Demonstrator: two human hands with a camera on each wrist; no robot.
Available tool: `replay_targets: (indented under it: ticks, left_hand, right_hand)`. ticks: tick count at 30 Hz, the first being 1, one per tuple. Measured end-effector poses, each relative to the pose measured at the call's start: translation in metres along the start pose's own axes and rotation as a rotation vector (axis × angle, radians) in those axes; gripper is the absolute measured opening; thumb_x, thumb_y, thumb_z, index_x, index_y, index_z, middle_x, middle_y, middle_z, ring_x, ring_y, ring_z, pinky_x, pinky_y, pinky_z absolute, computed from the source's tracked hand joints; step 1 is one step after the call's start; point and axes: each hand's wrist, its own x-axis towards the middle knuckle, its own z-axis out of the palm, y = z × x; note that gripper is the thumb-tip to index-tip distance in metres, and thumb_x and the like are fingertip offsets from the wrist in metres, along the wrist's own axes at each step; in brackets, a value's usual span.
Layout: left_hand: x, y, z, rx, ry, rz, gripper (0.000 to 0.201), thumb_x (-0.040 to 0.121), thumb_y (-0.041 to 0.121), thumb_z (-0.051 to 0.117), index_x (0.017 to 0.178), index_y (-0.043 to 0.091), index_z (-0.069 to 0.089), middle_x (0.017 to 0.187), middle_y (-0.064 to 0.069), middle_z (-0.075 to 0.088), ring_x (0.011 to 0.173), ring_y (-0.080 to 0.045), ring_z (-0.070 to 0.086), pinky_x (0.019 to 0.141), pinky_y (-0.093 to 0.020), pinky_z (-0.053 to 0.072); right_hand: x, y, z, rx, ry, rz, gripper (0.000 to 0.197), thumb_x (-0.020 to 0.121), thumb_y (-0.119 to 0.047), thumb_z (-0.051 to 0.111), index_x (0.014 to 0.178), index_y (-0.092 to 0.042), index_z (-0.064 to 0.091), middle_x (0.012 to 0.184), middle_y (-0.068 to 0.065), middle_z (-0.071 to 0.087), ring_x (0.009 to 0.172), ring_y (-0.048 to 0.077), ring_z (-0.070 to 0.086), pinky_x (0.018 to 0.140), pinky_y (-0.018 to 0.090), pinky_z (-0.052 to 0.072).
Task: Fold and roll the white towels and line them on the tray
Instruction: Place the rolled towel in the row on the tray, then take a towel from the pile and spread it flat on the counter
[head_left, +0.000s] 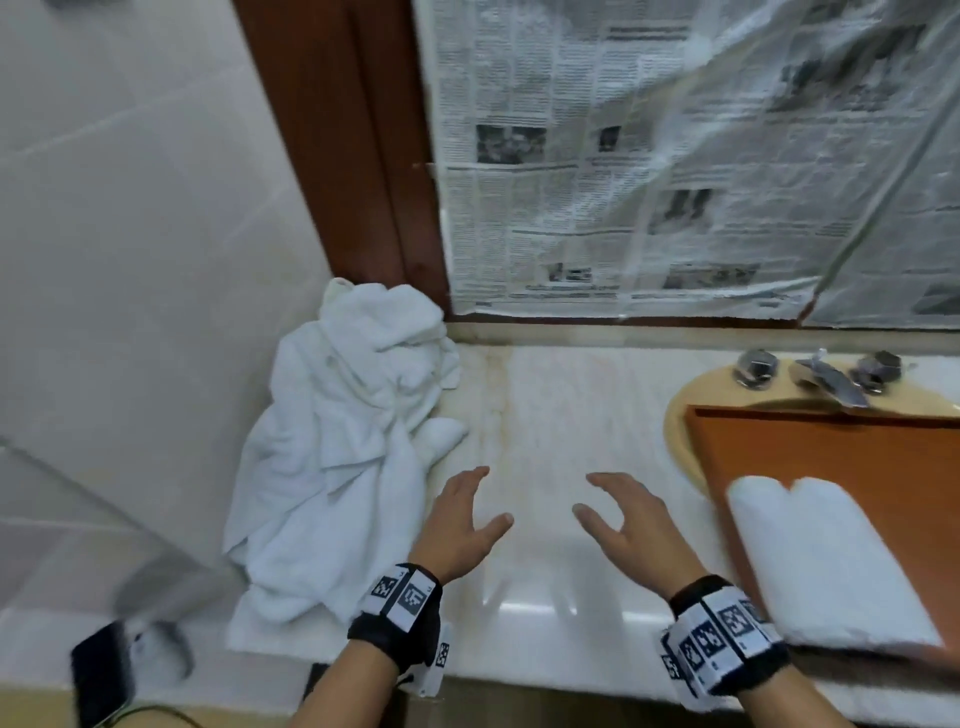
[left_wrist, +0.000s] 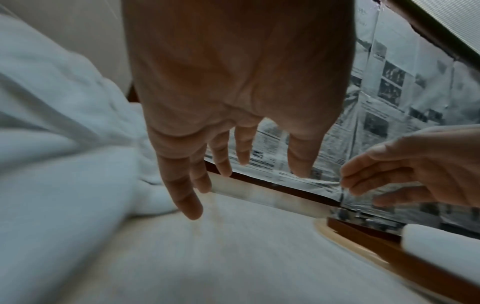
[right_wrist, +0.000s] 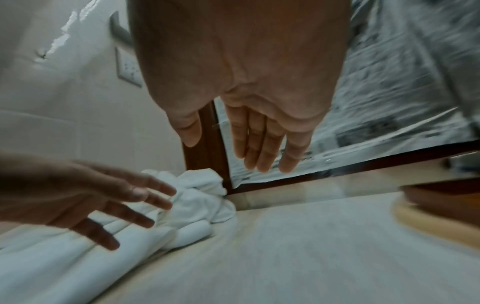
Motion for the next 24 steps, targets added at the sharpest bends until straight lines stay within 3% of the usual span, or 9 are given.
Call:
replay_targets:
  ticks: [4,8,12,14,17,20,22,24]
  left_hand:
    - [-0.013,-0.057,-0.068,0.061,0.107,-0.072,0.074,0.091,0.049,0.062,0.152,0.022,0.031,0.154,0.001,0.033,0.141,-0.018,0.032,0.115,-0.031,0.026]
    - [-0.019,-0.093,-0.111,0.110,0.240,-0.055,0.082,0.075,0.063,0.051,0.143,0.017,0.044,0.145,-0.003,0.042,0.134,-0.023,0.040,0.110,-0.035,0.034]
    - [-0.012,-0.102,-0.137,0.216,0.368,-0.080,0.066,0.084,0.034,0.070,0.143,0.023,0.043,0.151,0.001,0.030,0.130,-0.027,0.036,0.096,-0.042,0.045]
    - [-0.004,-0.102,-0.145,0.279,0.410,-0.113,0.065,0.084,0.030,0.072,0.143,0.025,0.045,0.150,0.004,0.031,0.125,-0.027,0.037,0.084,-0.041,0.051]
    - [0.011,-0.105,-0.151,0.360,0.400,-0.117,0.059,0.085,0.031,0.072,0.139,0.028,0.051,0.143,0.003,0.038,0.119,-0.027,0.040,0.074,-0.035,0.051]
    - [0.021,-0.109,-0.158,0.427,0.353,-0.110,0.051,0.086,0.035,0.070,0.135,0.032,0.053,0.138,0.007,0.039,0.118,-0.022,0.038,0.066,-0.031,0.049]
    - [0.021,-0.108,-0.161,0.428,0.319,-0.096,0.052,0.083,0.043,0.071,0.131,0.036,0.052,0.134,0.011,0.038,0.117,-0.019,0.037,0.068,-0.033,0.052]
    - [0.020,-0.106,-0.162,0.396,0.345,-0.061,0.040,0.084,0.046,0.070,0.121,0.035,0.059,0.129,0.012,0.042,0.115,-0.017,0.040,0.068,-0.032,0.051]
  right_hand:
    - [0.038,-0.063,0.056,-0.048,-0.117,-0.103,0.070,0.090,-0.065,0.044,0.144,-0.019,0.045,0.146,-0.004,0.046,0.135,0.012,0.038,0.102,0.016,0.022]
    - [0.079,-0.112,0.096,-0.106,-0.159,-0.212,0.061,0.096,-0.048,0.054,0.146,-0.015,0.041,0.147,0.001,0.044,0.134,0.017,0.040,0.105,0.024,0.029]
    - [0.121,-0.149,0.127,-0.137,-0.195,-0.283,0.066,0.094,-0.050,0.056,0.146,-0.014,0.040,0.147,0.003,0.044,0.133,0.020,0.041,0.107,0.034,0.038]
    - [0.139,-0.165,0.144,-0.136,-0.218,-0.271,0.066,0.093,-0.050,0.057,0.145,-0.013,0.041,0.144,0.003,0.045,0.132,0.021,0.042,0.104,0.036,0.040]
    - [0.158,-0.183,0.165,-0.179,-0.234,-0.242,0.047,0.094,-0.041,0.057,0.132,-0.015,0.050,0.129,0.004,0.054,0.120,0.024,0.050,0.094,0.039,0.045]
    - [0.166,-0.188,0.169,-0.082,-0.171,-0.178,0.015,0.095,-0.023,0.053,0.104,-0.013,0.059,0.099,0.004,0.064,0.094,0.026,0.059,0.077,0.036,0.047]
    - [0.162,-0.187,0.159,0.070,-0.136,-0.175,0.007,0.093,-0.018,0.056,0.094,-0.011,0.059,0.084,0.003,0.064,0.080,0.024,0.059,0.071,0.035,0.048]
    - [0.153,-0.185,0.136,0.188,-0.098,-0.172,0.004,0.089,-0.016,0.061,0.088,-0.013,0.059,0.078,0.002,0.063,0.072,0.020,0.059,0.067,0.032,0.047]
